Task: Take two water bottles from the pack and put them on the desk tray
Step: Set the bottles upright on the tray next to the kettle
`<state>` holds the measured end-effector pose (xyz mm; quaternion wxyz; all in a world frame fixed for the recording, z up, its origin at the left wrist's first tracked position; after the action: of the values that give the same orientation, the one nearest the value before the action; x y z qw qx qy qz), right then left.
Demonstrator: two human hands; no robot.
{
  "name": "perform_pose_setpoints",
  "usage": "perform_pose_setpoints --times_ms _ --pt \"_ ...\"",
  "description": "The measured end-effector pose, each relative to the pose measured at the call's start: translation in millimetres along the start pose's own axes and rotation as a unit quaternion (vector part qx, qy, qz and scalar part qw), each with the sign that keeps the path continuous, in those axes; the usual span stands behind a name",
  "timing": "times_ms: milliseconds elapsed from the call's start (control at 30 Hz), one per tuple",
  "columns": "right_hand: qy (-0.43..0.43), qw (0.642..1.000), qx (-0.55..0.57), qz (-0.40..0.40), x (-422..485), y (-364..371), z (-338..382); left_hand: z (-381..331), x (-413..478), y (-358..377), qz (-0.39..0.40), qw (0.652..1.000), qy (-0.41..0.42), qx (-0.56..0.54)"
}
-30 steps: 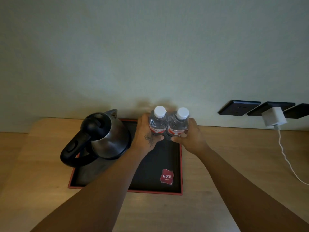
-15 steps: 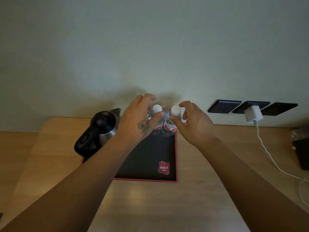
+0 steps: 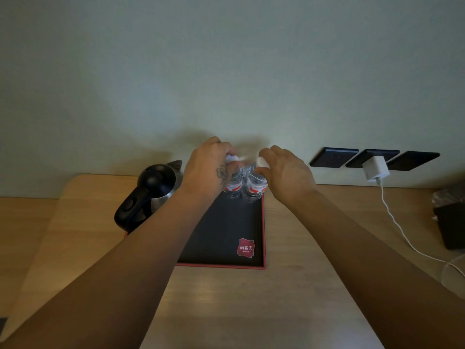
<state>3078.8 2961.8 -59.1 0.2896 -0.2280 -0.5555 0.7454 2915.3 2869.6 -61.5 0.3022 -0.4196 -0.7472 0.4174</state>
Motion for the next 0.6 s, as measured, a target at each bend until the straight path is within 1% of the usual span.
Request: perform_pose_setpoints --times_ms 67,200,267,333,433,600 --pt "-0.015 1.000 0.001 0.004 -0.8 -1.2 -0.6 4.1 -0.1 -0.6 -0.003 1.000 -0.006 -0.006" --pt "-0.074 0.997 0.026 0.020 0.0 -5.3 -2.1 5.5 -0.9 -1.0 -0.004 1.000 -0.003 -0.015" --pt "-0.085 0.995 0.041 0.027 1.3 -9.2 -5.5 2.4 -2.1 -0.4 -0.001 1.000 0.001 -0.017" --pt "-0.080 0.994 0.062 0.029 2.3 -11.7 -10.2 0.1 -3.1 0.3 -0.001 1.000 0.000 -0.018" --pt "-0.050 0.992 0.115 0.021 -0.3 -12.2 -15.2 -3.8 -4.2 0.3 -0.003 1.000 -0.001 -0.010" --pt "-0.011 0.995 0.104 0.000 -8.5 -4.2 -16.0 -4.9 -1.6 -0.7 0.018 0.999 -0.034 0.013"
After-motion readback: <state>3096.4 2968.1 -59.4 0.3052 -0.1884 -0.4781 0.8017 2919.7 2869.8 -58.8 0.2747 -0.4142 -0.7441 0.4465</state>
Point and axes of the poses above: each hand's wrist, its own x-axis towards the middle knuckle, its own y-axis out of the palm, z = x × y, the point moved 3 cm from there along x, towards the middle knuckle, and after that the axes turned 5 degrees about x, right-handed, at the moved point
